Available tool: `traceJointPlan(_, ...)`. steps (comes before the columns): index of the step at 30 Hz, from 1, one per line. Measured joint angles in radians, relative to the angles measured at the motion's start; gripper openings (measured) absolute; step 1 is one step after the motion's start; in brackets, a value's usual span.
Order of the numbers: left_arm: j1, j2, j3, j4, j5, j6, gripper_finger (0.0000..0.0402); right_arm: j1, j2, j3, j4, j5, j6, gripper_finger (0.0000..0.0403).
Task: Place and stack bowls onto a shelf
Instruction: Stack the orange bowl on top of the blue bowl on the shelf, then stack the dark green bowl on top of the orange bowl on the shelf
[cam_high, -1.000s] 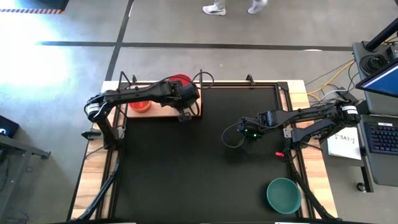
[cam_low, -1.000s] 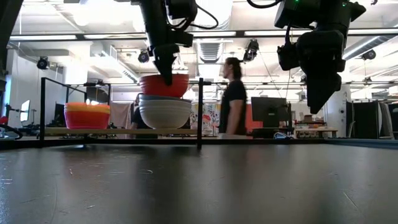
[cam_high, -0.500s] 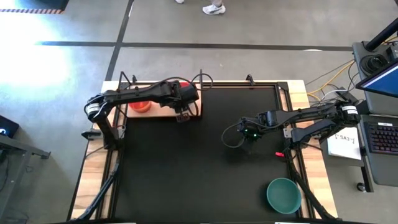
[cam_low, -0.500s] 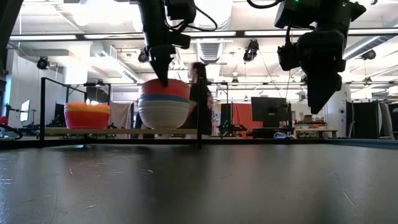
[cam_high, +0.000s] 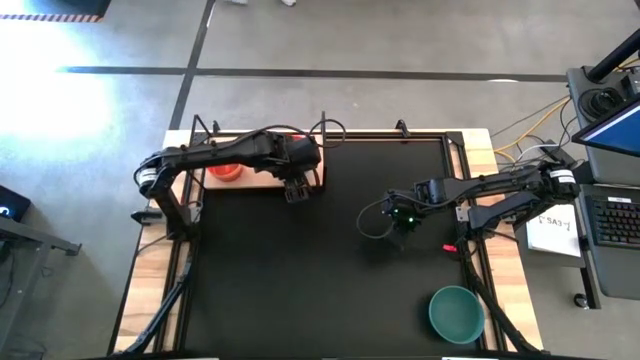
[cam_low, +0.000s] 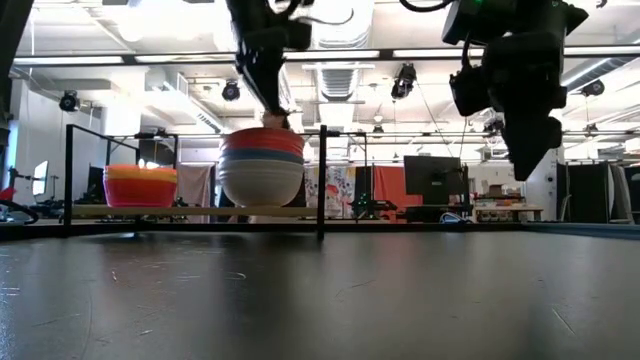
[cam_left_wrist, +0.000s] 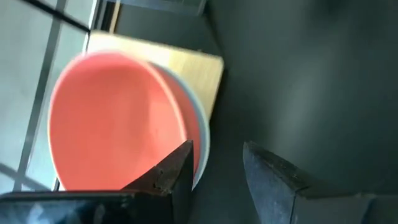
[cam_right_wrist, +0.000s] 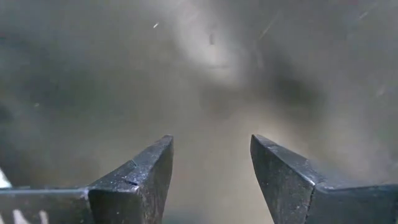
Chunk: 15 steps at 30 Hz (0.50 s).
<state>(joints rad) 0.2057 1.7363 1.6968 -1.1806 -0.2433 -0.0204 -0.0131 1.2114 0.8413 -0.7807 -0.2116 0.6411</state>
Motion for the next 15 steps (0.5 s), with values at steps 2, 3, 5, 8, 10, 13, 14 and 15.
traceJointPlan(2, -0.018, -0.002, 0.024, -0.001, 0.000, 0.000, 0.0123, 0.017, 0.000, 0.000, 0.001, -0.025, 0.030, 0.0203)
traceJointPlan(3, -0.027, -0.002, 0.034, 0.000, 0.000, -0.001, 0.0123, 0.029, 0.000, 0.000, 0.001, -0.033, 0.052, 0.0203)
traceJointPlan(5, -0.045, -0.002, 0.044, 0.001, 0.000, -0.013, 0.0123, 0.062, 0.000, 0.000, 0.001, -0.036, 0.101, 0.0203)
traceJointPlan(8, -0.072, -0.002, 0.045, 0.002, 0.000, -0.043, 0.0123, 0.125, 0.000, 0.000, 0.002, -0.054, 0.193, 0.0203)
traceJointPlan(10, -0.093, -0.002, 0.045, 0.003, 0.000, -0.088, 0.0123, 0.173, 0.000, 0.000, 0.003, -0.060, 0.259, 0.0203)
traceJointPlan(13, -0.137, -0.002, 0.044, 0.025, 0.000, -0.102, 0.0123, 0.248, 0.000, 0.000, 0.006, -0.066, 0.361, 0.0203)
traceJointPlan(14, -0.154, -0.002, 0.044, 0.038, 0.001, -0.102, 0.0123, 0.273, 0.000, 0.000, 0.007, -0.075, 0.399, 0.0203)
traceJointPlan(15, -0.170, -0.002, 0.044, 0.052, 0.001, -0.101, 0.0123, 0.299, 0.000, 0.000, 0.009, -0.083, 0.437, 0.0203)
